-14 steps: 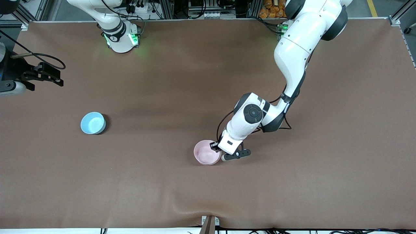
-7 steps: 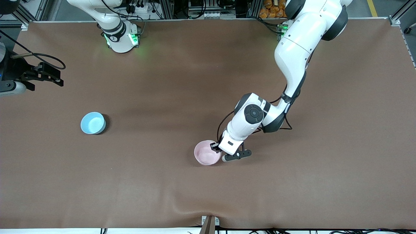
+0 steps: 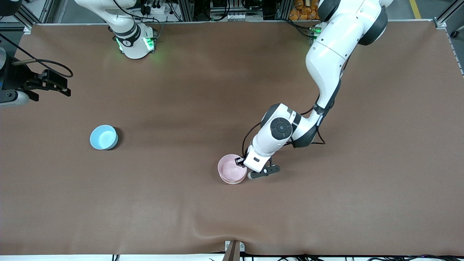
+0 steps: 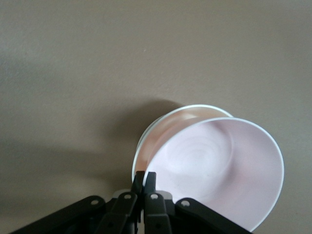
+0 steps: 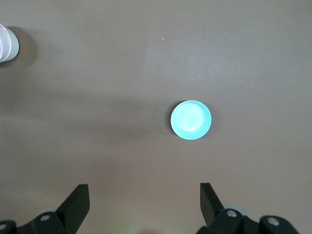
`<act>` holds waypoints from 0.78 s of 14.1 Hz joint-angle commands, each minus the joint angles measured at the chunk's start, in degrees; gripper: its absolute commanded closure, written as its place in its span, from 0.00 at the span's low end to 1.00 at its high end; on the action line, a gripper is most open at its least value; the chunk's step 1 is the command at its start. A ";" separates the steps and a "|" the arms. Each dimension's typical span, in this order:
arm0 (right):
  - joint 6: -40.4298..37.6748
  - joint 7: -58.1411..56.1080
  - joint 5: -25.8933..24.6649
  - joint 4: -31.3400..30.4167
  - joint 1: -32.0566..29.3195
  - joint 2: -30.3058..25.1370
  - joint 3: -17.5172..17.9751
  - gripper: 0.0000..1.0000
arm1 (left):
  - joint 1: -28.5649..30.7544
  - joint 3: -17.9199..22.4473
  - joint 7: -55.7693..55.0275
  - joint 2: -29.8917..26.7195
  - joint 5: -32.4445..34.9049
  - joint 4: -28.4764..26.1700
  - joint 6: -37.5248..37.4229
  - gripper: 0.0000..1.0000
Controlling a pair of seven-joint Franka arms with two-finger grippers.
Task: Stack pink and blue bowls on white bowl
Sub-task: 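Lower the pink bowl into the white bowl and open the left gripper, then raise the left gripper away while the right gripper reaches the blue bowl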
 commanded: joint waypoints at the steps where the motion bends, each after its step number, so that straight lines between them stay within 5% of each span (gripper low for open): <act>1: -0.46 -0.66 0.83 -0.27 -0.60 -0.40 0.03 0.00 | -0.41 0.51 -0.91 -0.17 -0.92 0.60 -1.78 0.72; 3: -0.46 -0.66 0.83 -0.27 -0.60 -0.31 0.03 0.00 | -0.32 0.51 -3.19 -0.61 -0.92 0.68 -1.78 0.17; 4: -0.46 -0.66 0.83 -0.18 -0.68 -0.31 0.03 0.00 | -0.49 0.51 -3.55 -0.87 -0.74 0.68 -1.78 0.00; 11: -0.29 -0.58 0.65 0.00 -2.61 1.00 -0.05 0.00 | -0.49 -0.10 -9.08 -8.16 -0.92 0.68 -12.66 0.00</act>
